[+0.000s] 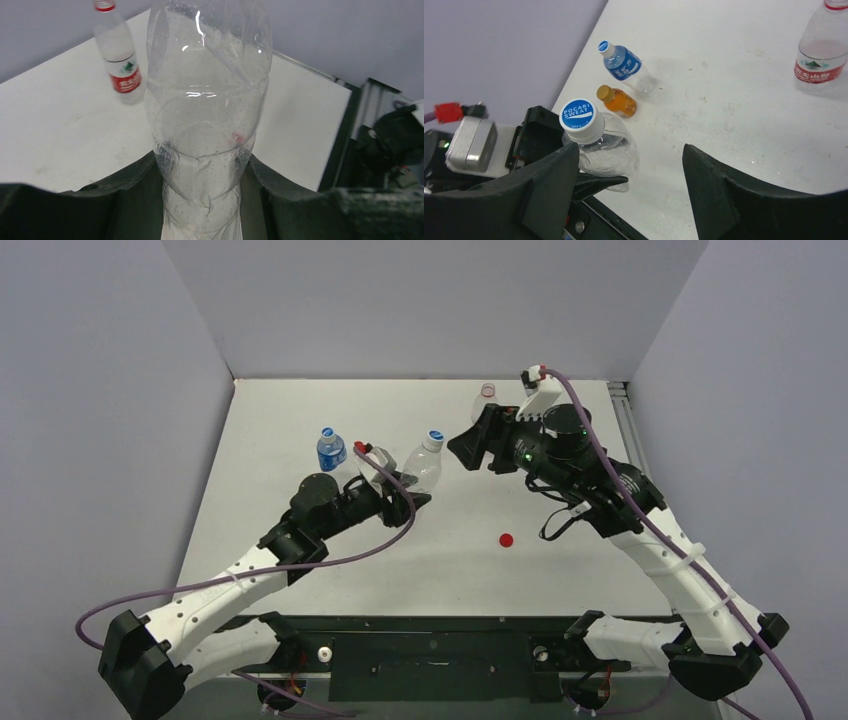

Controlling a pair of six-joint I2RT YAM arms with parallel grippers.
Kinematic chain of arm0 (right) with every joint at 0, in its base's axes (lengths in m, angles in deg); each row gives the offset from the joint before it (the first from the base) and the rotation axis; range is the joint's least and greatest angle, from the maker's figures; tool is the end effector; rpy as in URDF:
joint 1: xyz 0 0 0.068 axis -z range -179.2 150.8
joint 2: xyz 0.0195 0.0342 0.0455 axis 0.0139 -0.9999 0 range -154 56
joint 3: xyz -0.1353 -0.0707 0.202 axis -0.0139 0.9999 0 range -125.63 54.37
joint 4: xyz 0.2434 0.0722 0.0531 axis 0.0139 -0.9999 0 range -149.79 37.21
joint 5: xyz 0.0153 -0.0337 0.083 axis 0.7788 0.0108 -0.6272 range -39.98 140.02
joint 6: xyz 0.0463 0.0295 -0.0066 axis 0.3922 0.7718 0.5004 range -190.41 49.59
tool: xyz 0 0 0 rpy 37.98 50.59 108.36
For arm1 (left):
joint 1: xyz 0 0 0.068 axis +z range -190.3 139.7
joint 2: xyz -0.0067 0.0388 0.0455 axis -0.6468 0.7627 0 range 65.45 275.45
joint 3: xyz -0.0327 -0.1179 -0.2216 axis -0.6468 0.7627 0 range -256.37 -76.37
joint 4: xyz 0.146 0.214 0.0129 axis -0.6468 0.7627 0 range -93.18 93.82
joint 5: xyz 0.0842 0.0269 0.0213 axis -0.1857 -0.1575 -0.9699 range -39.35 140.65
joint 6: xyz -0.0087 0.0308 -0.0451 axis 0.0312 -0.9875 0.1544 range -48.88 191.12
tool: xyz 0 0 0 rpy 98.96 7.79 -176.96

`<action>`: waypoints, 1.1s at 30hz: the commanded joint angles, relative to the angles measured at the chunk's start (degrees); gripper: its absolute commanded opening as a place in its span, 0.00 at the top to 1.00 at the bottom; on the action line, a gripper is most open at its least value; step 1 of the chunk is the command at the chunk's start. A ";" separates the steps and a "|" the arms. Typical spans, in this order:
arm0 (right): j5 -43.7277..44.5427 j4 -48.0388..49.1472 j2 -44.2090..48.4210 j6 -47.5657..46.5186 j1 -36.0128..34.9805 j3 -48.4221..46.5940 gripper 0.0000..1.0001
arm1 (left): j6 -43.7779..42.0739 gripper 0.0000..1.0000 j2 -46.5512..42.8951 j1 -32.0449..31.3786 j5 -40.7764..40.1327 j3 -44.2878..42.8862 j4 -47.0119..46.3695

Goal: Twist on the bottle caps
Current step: Screw the bottle cap onto the plastic bottle.

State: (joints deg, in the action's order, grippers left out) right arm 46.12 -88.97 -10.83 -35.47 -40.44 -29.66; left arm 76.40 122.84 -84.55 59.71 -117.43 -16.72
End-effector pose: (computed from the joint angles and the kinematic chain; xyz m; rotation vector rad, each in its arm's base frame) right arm 0.1815 0.1626 0.4304 -0.1601 2.0150 0.9437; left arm 0.1746 -0.1784 0.3026 0.6771 1.5352 -0.7877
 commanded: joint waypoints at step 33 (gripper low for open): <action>-11.24 17.89 4.81 -4.04 -4.64 7.00 0.54 | 26.06 1.00 7.72 5.23 32.25 0.03 -21.26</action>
State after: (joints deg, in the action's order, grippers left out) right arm 35.15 -72.75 -6.85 -38.88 -44.00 -23.17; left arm 102.28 129.50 -79.87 94.09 -114.70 -39.67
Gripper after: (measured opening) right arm 0.426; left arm 0.426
